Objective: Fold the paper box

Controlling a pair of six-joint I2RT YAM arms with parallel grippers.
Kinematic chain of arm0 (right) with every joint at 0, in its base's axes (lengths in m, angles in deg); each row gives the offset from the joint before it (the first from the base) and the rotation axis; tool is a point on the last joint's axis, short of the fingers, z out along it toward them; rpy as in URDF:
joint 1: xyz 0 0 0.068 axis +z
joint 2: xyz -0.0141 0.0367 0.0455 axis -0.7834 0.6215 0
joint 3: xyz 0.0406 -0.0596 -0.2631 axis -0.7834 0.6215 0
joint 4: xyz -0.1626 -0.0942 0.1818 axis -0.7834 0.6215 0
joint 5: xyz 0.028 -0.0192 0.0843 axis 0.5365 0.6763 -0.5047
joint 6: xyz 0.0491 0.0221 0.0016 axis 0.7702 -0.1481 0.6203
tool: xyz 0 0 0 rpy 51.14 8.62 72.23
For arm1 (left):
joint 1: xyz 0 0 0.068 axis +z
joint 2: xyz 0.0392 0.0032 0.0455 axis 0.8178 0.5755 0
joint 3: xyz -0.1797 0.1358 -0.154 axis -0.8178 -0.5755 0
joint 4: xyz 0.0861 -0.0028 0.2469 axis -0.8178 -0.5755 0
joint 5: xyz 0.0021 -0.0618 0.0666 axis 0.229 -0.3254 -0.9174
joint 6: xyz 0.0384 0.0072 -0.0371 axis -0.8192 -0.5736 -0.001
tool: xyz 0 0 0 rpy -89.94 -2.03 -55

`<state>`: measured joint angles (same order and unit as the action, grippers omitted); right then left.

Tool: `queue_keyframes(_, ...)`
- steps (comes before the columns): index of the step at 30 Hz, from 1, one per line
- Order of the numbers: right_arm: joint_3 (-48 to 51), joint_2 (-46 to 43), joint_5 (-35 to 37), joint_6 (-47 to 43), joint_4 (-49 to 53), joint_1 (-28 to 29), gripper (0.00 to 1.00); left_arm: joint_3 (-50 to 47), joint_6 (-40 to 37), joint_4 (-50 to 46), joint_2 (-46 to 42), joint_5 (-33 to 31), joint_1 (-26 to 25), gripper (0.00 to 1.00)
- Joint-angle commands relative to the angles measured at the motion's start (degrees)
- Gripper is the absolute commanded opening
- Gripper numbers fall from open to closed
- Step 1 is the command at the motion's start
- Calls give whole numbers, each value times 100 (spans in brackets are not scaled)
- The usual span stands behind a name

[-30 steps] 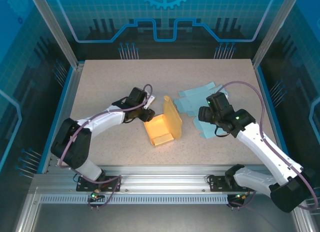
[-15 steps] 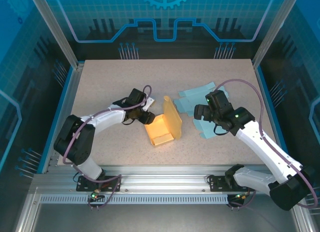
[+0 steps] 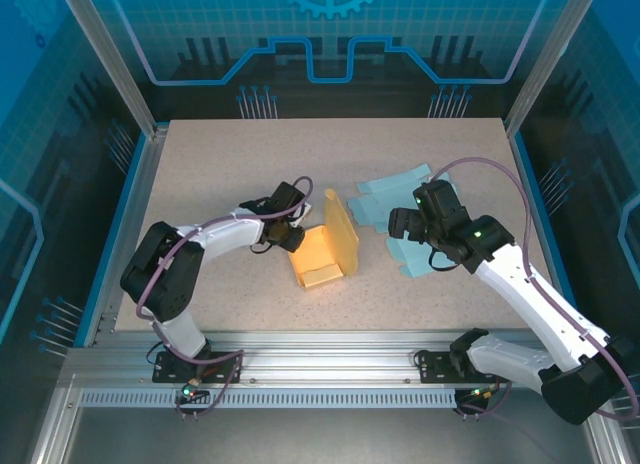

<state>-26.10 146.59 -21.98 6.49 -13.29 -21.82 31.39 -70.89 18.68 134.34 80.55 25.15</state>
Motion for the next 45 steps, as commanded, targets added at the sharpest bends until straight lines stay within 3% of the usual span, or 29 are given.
queue_keyframes(1,-207,66,122,-20,168,123,100,213,467,-148,84,-526,-70,27)
queue_keyframes(8,-171,238,202,132,186,295,100,217,1320,-47,142,-960,-168,18)
queue_keyframes(18,-157,1333,-85,341,-368,734,100,256,2053,-76,255,-1200,-206,19)
queue_keyframes(21,-486,1910,-171,349,-543,935,92,292,2090,-128,317,-1236,-230,19)
queue_keyframes(27,-1152,3128,-101,664,-940,1336,87,275,2247,-154,346,-1302,-271,17)
queue_keyframes(34,-1608,4075,59,881,-1312,1324,79,239,2349,-165,353,-1294,-292,17)
queue_keyframes(45,-2068,5232,325,863,-1324,1207,56,178,2415,-238,327,-1289,-317,16)
